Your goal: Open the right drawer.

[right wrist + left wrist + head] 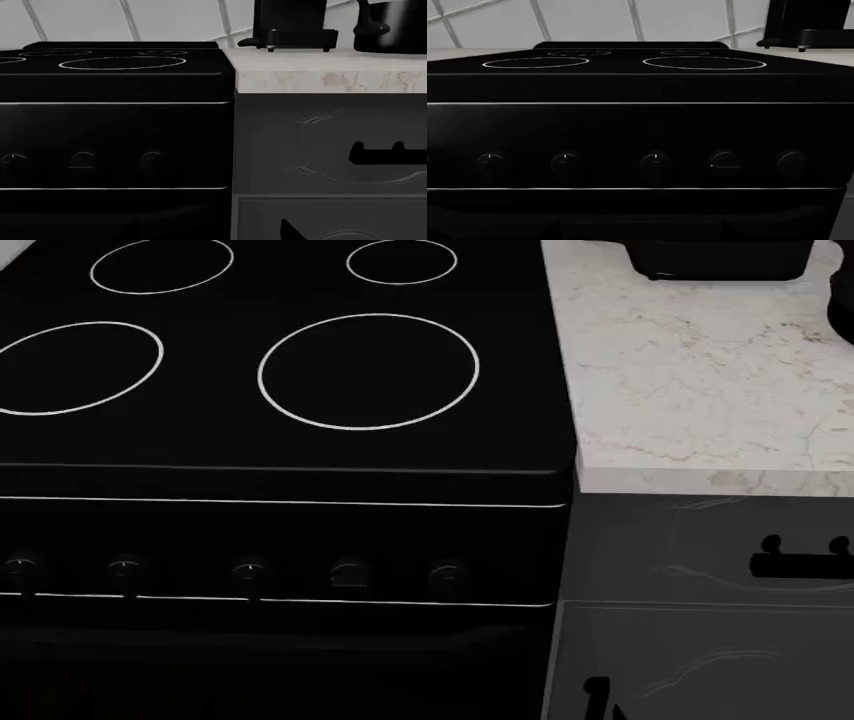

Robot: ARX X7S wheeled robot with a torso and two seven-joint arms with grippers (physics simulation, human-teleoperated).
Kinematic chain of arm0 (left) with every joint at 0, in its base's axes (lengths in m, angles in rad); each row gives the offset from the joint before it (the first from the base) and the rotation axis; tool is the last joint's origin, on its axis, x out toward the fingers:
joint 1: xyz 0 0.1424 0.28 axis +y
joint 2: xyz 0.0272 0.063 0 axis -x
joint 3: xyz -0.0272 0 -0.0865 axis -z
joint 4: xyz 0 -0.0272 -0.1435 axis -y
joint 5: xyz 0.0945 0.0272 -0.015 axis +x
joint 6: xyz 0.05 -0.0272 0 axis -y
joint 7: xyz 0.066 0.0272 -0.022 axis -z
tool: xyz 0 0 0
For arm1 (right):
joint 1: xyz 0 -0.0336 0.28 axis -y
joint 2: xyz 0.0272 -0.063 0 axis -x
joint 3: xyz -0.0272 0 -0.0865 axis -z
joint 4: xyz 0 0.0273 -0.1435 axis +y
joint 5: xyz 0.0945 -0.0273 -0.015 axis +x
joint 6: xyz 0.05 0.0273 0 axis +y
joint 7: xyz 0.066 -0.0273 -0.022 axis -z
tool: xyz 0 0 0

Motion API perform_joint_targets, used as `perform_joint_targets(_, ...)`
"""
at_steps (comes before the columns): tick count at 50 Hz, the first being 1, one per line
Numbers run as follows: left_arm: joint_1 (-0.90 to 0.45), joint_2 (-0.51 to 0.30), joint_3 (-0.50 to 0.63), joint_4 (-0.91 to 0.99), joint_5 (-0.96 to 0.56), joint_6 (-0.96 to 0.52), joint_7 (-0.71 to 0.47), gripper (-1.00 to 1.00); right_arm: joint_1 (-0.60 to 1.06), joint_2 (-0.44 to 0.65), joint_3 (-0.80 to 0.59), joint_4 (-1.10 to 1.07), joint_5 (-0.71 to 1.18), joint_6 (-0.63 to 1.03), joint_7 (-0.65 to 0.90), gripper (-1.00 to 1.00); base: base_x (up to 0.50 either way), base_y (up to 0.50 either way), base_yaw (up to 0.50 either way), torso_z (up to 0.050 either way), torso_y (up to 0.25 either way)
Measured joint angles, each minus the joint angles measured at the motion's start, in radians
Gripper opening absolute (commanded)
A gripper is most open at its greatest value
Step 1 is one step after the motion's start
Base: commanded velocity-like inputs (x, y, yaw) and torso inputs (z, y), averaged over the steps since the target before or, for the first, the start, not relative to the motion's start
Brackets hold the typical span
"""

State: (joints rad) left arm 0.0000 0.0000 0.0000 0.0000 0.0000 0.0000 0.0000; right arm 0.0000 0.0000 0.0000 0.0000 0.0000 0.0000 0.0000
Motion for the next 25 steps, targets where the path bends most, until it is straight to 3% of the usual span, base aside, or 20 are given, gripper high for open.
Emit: perform_joint_targets(25,-0.001,-0.049,0.052,0.011,-0.062,-0.019,-0.067,1.0,0.001,0.047,-0.052,0.007,0.051,-0.02,0.053,1.0,0.0,0.0,0.0,0.0,0.0)
